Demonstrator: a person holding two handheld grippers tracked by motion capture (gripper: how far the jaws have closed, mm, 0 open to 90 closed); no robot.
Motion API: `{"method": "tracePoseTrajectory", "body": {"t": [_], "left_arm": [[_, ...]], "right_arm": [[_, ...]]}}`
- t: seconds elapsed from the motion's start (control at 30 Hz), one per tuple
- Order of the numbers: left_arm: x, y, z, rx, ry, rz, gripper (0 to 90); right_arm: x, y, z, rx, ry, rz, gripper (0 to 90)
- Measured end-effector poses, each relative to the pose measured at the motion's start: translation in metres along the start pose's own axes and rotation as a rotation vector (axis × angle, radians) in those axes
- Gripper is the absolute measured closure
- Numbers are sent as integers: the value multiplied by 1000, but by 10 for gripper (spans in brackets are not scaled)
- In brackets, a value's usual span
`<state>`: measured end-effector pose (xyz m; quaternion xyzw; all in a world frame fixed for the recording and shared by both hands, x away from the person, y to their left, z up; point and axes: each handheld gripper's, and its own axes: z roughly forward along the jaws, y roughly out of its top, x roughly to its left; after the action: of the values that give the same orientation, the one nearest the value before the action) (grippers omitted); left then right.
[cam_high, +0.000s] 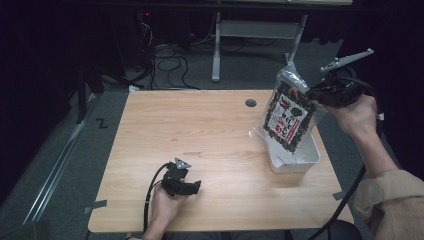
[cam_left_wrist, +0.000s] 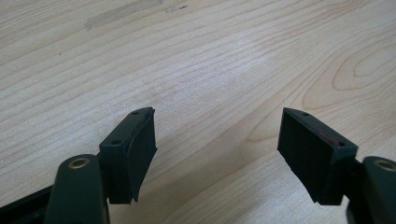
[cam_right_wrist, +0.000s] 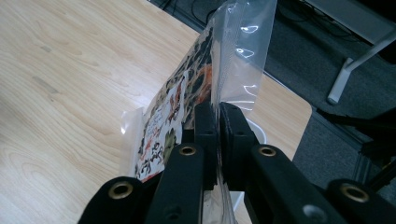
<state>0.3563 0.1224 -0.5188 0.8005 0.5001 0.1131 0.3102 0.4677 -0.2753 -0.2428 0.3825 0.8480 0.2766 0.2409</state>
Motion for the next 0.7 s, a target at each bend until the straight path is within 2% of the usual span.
{"method": "tracePoseTrajectory", "body": {"t": [0.7], "left_arm": [[0,-1,0,-3,-4,-6,282]], "right_arm": [[-21,-16,-10,-3,-71,11,886]]}}
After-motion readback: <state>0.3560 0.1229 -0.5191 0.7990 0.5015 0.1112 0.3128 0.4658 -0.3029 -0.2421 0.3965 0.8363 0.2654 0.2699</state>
